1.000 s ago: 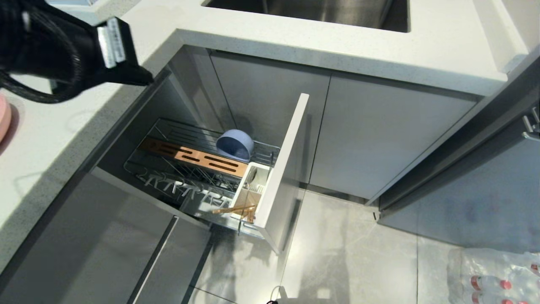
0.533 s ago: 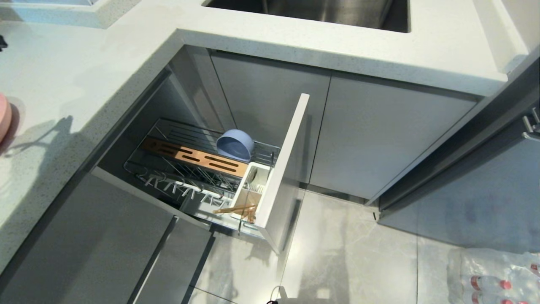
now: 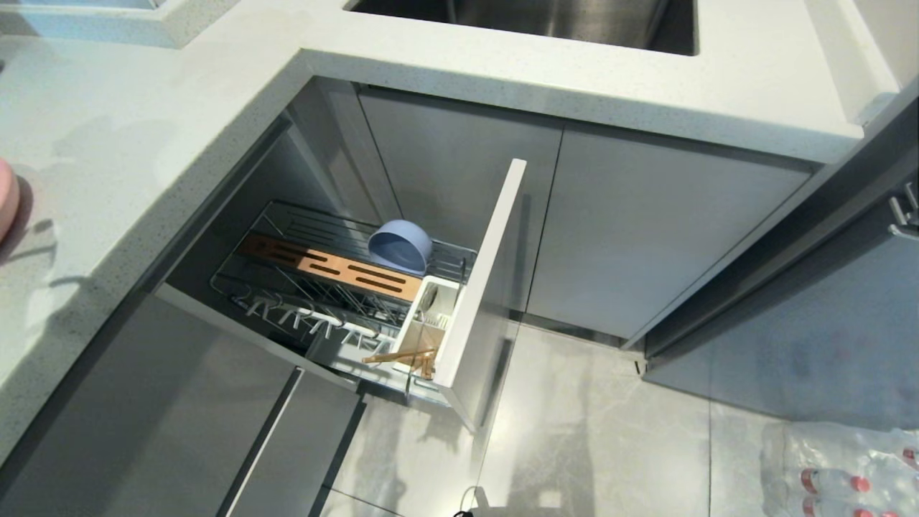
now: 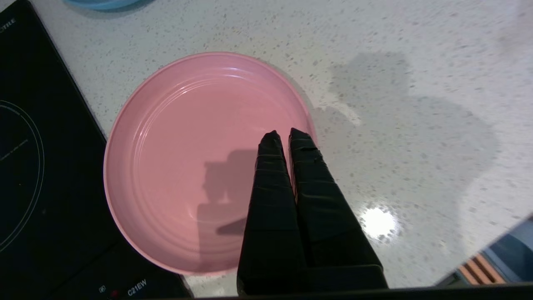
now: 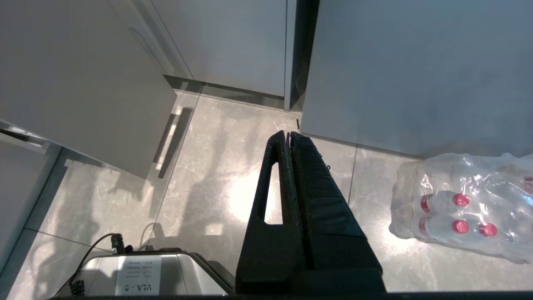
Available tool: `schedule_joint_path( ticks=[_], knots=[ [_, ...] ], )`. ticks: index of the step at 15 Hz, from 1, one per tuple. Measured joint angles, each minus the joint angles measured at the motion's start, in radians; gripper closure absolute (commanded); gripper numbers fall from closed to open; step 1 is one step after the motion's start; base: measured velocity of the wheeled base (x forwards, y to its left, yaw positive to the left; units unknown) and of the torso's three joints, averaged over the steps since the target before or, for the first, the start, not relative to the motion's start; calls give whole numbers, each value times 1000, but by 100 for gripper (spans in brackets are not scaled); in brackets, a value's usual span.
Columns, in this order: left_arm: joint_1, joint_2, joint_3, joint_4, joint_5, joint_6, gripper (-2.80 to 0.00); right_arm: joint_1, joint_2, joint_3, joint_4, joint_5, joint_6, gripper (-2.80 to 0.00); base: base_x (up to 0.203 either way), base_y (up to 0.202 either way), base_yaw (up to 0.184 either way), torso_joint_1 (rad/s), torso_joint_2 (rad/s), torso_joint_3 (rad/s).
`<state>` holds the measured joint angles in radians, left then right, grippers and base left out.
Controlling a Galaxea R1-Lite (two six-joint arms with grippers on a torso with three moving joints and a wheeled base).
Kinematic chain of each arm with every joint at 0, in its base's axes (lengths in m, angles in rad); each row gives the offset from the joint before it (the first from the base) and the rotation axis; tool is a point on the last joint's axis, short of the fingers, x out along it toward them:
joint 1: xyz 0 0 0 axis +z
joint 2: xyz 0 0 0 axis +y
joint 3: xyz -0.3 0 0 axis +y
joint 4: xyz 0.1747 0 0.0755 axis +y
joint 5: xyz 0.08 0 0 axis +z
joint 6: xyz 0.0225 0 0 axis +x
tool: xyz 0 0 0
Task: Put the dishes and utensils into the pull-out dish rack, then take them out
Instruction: Pick up the plate and place it in the cupboard
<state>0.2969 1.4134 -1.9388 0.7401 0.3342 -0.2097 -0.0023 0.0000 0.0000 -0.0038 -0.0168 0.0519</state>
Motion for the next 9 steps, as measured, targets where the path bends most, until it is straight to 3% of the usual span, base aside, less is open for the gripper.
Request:
schedule_joint_path(
  ticks=[4, 5, 6, 9],
  knots=[
    [10, 51, -1, -2, -44, 8, 0, 0, 0, 0, 0, 0, 0, 0, 0, 0, 0, 0, 0, 0],
    [6, 59, -1, -1, -57, 9, -97, 0, 0, 0, 0, 0, 0, 0, 0, 0, 0, 0, 0, 0],
    [4, 65, 1, 2, -60, 9, -280, 0, 0, 0, 0, 0, 0, 0, 0, 0, 0, 0, 0, 0],
    [3, 88, 2, 2, -59, 9, -280, 0, 0, 0, 0, 0, 0, 0, 0, 0, 0, 0, 0, 0]
  ],
)
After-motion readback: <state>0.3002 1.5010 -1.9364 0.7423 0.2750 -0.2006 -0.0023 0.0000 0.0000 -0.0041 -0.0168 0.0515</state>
